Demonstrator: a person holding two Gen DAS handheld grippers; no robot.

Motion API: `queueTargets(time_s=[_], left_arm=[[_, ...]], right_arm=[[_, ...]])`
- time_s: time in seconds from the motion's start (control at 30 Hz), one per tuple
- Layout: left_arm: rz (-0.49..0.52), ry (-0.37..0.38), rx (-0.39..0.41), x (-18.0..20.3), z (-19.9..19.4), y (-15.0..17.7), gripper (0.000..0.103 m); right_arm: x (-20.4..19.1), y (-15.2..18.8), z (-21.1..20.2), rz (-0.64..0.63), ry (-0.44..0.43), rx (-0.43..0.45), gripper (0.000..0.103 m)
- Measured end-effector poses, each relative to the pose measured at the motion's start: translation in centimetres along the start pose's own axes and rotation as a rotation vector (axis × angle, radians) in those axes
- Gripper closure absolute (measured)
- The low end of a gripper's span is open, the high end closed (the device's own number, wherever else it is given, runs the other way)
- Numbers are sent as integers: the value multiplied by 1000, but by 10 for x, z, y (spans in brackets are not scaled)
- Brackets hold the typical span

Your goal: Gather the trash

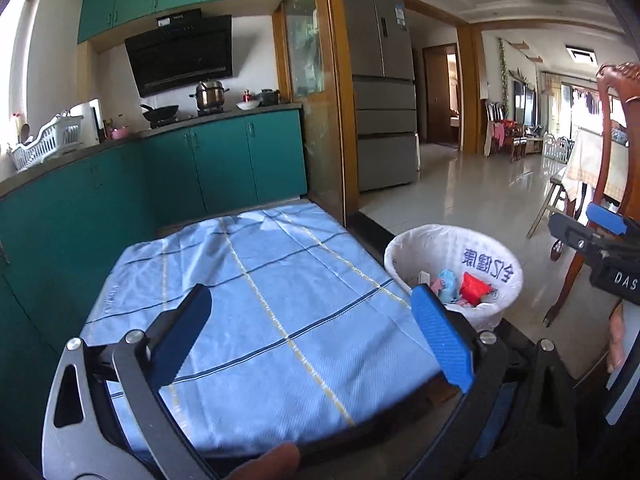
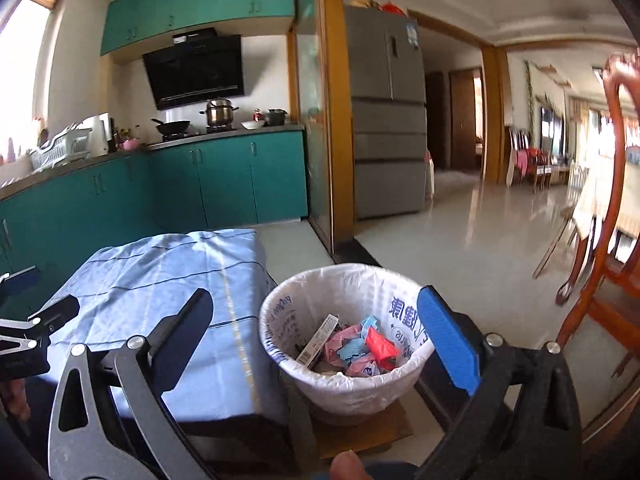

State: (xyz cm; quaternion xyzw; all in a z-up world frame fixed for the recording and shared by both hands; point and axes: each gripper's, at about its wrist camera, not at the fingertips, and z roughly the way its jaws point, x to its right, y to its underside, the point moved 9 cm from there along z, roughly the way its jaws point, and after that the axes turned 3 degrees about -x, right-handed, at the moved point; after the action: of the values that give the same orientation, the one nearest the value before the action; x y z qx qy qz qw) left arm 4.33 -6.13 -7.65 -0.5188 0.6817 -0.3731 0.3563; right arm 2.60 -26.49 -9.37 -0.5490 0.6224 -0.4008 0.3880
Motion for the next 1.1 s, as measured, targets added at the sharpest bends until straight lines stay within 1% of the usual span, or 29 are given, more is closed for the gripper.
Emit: queueTargets(time_s=[0.07, 0.13, 0.23, 0.3, 0.63, 1.1], left_arm=[[1, -15, 21, -6, -20, -5, 3], [15, -20, 36, -8, -32, -11, 3], [25, -51, 73, -12, -49, -18, 3], [27, -42, 87, -13, -56, -21, 3], [25, -43, 119, -22, -70, -28, 3], [27, -56, 114, -23, -73, -31, 3]], right_arm=[[-14, -2, -13, -24, -5, 0, 4], [-27, -4, -18, -60, 6, 4, 3], [-39, -7, -27, -97, 22, 16, 4], [-44, -10, -28, -105, 24, 22, 3], [-48, -13, -34, -93, 35, 13, 3], [-50, -17, -39, -95, 22, 29, 3]])
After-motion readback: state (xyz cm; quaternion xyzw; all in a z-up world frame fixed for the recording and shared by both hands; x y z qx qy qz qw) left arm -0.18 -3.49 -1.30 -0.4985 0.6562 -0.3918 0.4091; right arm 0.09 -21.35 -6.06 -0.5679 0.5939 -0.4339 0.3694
